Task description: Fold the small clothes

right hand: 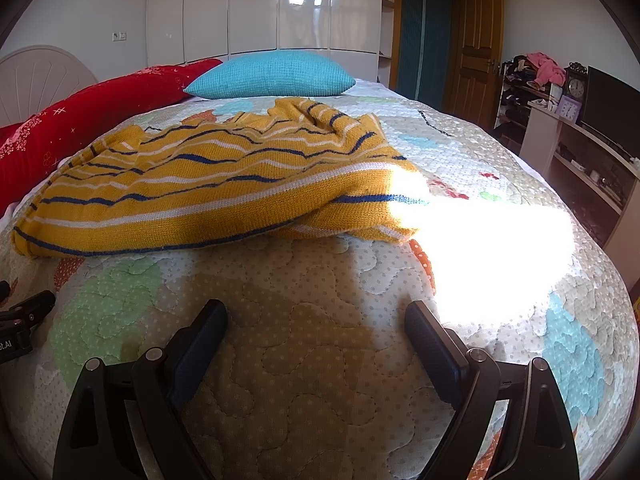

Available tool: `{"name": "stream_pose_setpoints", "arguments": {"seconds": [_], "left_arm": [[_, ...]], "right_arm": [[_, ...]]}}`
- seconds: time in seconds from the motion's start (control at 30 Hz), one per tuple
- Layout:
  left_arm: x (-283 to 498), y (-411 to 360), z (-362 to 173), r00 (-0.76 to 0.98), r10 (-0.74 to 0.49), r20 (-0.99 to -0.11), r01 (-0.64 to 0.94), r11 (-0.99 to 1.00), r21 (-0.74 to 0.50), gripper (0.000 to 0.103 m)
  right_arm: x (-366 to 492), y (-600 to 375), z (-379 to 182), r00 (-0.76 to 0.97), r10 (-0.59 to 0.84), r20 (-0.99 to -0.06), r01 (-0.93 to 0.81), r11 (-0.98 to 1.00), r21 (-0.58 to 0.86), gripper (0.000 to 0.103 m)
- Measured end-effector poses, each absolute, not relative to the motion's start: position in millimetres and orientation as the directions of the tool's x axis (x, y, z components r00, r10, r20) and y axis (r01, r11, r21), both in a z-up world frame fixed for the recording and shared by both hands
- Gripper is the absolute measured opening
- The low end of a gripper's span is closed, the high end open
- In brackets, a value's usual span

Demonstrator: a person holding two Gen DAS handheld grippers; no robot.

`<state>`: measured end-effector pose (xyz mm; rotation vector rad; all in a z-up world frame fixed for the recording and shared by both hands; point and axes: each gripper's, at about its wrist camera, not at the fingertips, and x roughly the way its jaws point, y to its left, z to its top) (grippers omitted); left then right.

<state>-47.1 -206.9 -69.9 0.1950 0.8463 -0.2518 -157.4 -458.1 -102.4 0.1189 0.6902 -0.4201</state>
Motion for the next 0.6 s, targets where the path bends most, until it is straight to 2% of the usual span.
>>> {"name": "stream_pose_setpoints", "arguments": {"seconds": [0.6], "left_arm": [[-47.3, -206.8, -70.3, 0.636, -0.142, -0.758, 0.295, 0.953, 0.069, 0.103]], "right_arm": [[-158.3, -458.7, -101.8, 0.694, -0.342, -0.634, 0.417, 0.908, -0.034, 0.093]]}}
